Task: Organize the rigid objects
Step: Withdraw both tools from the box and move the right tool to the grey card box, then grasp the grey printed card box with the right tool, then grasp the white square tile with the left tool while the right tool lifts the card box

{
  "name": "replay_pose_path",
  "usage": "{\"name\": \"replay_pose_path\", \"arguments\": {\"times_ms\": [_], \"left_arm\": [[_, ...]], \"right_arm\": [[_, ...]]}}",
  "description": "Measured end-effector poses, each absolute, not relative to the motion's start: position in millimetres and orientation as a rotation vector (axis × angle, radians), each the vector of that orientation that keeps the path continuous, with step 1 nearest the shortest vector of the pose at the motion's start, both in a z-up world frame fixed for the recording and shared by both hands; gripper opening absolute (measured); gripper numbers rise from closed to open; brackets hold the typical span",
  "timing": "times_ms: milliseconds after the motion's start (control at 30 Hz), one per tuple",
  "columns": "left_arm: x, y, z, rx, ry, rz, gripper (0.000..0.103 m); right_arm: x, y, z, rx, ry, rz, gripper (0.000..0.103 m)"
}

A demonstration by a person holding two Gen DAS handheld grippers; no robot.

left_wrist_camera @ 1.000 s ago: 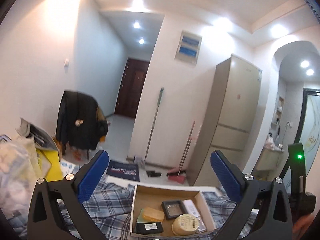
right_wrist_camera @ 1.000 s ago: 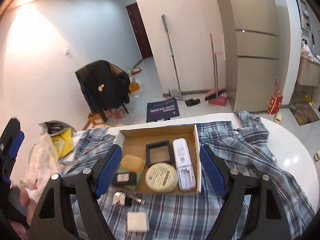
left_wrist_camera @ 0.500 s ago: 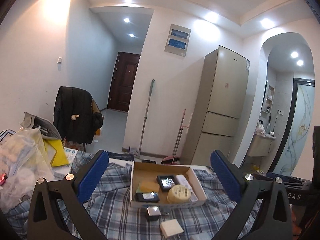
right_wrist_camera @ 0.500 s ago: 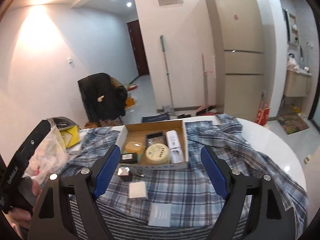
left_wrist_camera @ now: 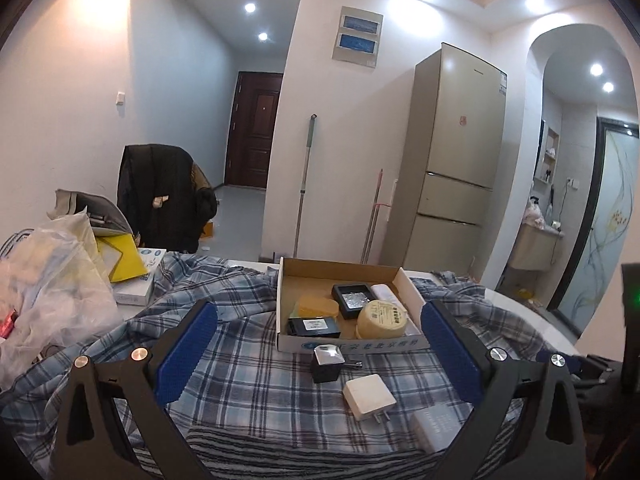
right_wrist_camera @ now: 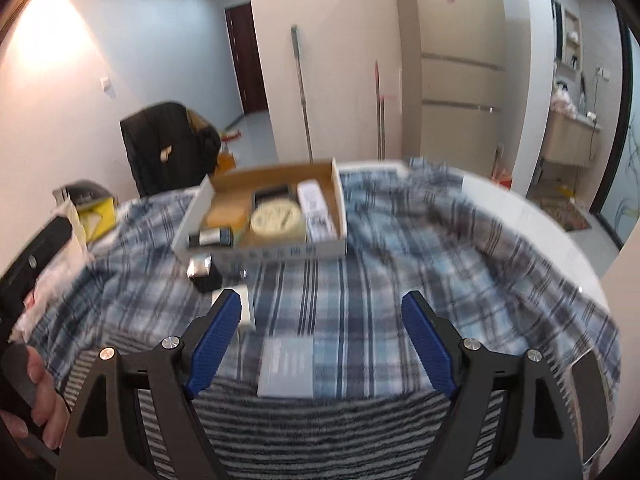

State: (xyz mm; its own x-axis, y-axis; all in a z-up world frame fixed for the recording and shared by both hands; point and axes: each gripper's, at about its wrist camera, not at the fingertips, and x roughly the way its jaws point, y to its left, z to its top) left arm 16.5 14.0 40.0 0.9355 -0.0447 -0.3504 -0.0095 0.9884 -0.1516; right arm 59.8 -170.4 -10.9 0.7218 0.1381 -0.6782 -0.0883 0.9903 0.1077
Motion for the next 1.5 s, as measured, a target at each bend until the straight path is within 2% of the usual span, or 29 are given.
{"name": "replay_pose_path", "arguments": {"times_ms": [233,533,633,833,867,900,1333,1500], "left_arm": [[25,22,10,-0.183,0.374,0.028,0.103],[38,23,-15,-0.128,0.432,0.083,0.103],[42,23,-19,-0.129,0.454,0.075,0.103],[47,24,-22,-0.134,0.483,0.077,0.103],[46,24,-22,-0.132,0.482,0.076,0.103],[47,24,-22,-0.133,0.481,0.076,0.103],[45,25,-17,-0.134,0.490,0.065,0.103],[53,15,-7,-0.155,0.588,0.010,0.103]], "right_arm": [[71,-153,-48,0.063,0.853,0.134,0.081],[83,-133,-86,0.005,0.960,0.153,0.074],[83,-132,-93,0.000,0.981,0.156,0.070],[87,-131,-100,0.003,1.011,0.170,0.054],[86,-130,-100,-0.001,1.003,0.163,0.046],[86,-130,-99,-0.008,1.001,0.158,0.046],[87,-168,-51,0.026,0.872,0.095,0.046],[94,-191,-29,-0.024,0.771,0.038,0.046]]}}
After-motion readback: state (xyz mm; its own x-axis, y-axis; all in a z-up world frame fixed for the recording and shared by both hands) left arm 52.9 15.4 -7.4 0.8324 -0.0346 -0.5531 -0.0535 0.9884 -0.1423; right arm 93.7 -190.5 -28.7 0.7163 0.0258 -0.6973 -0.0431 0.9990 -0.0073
